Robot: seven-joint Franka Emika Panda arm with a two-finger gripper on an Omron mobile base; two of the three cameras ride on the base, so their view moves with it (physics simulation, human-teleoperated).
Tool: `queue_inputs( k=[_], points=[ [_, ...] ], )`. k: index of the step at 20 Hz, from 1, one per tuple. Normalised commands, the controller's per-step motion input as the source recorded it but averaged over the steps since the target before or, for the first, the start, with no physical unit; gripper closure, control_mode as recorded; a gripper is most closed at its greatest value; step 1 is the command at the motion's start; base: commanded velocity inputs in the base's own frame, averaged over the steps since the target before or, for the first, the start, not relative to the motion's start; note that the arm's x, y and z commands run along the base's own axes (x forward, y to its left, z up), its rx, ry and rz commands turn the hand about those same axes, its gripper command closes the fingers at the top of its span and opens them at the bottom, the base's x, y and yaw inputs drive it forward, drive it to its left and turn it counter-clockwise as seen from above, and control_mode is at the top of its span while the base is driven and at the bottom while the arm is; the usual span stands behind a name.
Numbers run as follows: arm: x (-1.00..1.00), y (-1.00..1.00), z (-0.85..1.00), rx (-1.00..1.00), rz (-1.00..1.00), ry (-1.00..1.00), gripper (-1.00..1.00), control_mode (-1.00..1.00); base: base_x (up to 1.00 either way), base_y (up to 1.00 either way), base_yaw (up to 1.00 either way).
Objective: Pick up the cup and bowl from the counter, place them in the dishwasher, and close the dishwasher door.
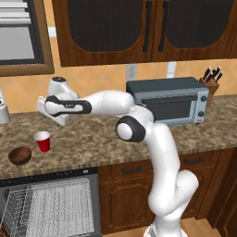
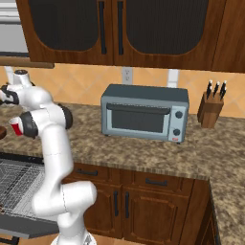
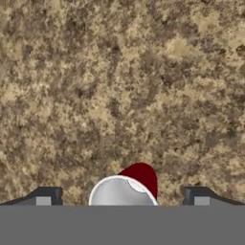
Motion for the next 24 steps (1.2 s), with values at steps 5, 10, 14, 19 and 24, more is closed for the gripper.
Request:
queue_inputs(
  k=[5,10,14,19,24],
  points=[
    [0.05,-0.88,-0.44,0.00,0.15,-0.05,-1.00,-1.00,0.00,0.00,0.00],
    [-0.71,0.09,-0.42,0.00,0.30,-0.04,-1.00,-1.00,0.00,0.00,0.00],
    [-0.13,0.07,0.08,0.00,0.22,-0.03,-1.00,-1.00,0.00,0.00,0.00],
    [-0.03,0.65,0.05,-0.05,0.14,-0.01,-1.00,-1.00,0.00,0.00,0.00],
    [0.20,0.43,0.00,-0.08,0.04,0.00,-1.00,-1.00,0.00,0.00,0.00]
  ],
)
